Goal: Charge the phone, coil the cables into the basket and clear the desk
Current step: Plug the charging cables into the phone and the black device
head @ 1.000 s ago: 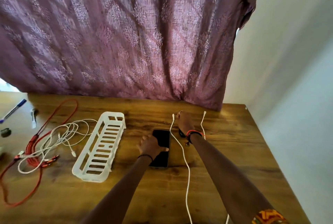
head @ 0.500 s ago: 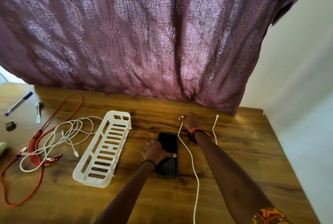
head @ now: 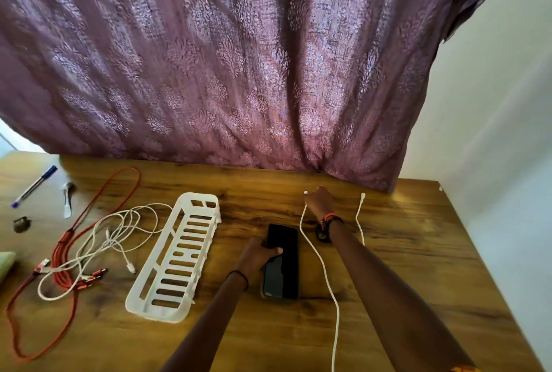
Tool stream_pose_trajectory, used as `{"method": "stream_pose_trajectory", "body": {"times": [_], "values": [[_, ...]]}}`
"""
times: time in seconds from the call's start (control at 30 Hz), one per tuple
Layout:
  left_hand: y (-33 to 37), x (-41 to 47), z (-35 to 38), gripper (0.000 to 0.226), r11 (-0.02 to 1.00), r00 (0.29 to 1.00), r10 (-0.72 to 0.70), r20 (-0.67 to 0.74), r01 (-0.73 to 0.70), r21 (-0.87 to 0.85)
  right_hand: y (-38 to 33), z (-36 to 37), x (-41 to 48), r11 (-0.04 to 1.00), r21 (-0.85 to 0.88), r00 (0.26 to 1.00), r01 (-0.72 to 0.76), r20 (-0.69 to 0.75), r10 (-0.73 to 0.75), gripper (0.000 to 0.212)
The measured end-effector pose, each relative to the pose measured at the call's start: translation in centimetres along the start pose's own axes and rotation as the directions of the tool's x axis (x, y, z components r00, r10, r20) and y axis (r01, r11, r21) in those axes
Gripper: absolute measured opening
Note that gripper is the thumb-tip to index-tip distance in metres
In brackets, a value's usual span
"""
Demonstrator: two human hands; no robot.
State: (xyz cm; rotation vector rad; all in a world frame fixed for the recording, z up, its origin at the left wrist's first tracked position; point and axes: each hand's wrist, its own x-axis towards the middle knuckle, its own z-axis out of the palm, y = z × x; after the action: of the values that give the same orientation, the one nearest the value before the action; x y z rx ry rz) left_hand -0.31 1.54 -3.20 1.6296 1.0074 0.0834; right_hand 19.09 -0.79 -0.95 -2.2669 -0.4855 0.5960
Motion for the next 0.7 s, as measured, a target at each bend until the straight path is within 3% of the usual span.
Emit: {"method": "stream_pose_trajectory", "body": {"times": [0.2,0.4,0.5,0.7], "values": [[-0.4,0.6,-1.2,0.040,0.997,0.999,0.015,-0.037,-0.018,-0.072,-0.7,-1.3,-2.3,0.871,0.490,0.999,-0.034,0.051,0.011,0.009],[1.8,1.1,-2.6,0.036,0.975,0.994,0.021,-0.107,-0.044,-0.216,-2.3,-4.0,-4.5,0.766,0.643,0.993,-0.006,0.096,-0.073,0.009],[3.6,1.4,-3.5,0.029,0.938,0.994,-0.018,-0.108,-0.020,-0.345,-3.4,-5.4,-5.4,0.758,0.652,0.986,0.033,0.102,-0.130,0.010],[8.6,1.9,-5.8,0.031,0.840,0.995,0.045,-0.092,-0.087,-0.535,-5.9,-8.0,-7.7,0.731,0.677,0.968,0.082,0.121,-0.221,0.011]]}}
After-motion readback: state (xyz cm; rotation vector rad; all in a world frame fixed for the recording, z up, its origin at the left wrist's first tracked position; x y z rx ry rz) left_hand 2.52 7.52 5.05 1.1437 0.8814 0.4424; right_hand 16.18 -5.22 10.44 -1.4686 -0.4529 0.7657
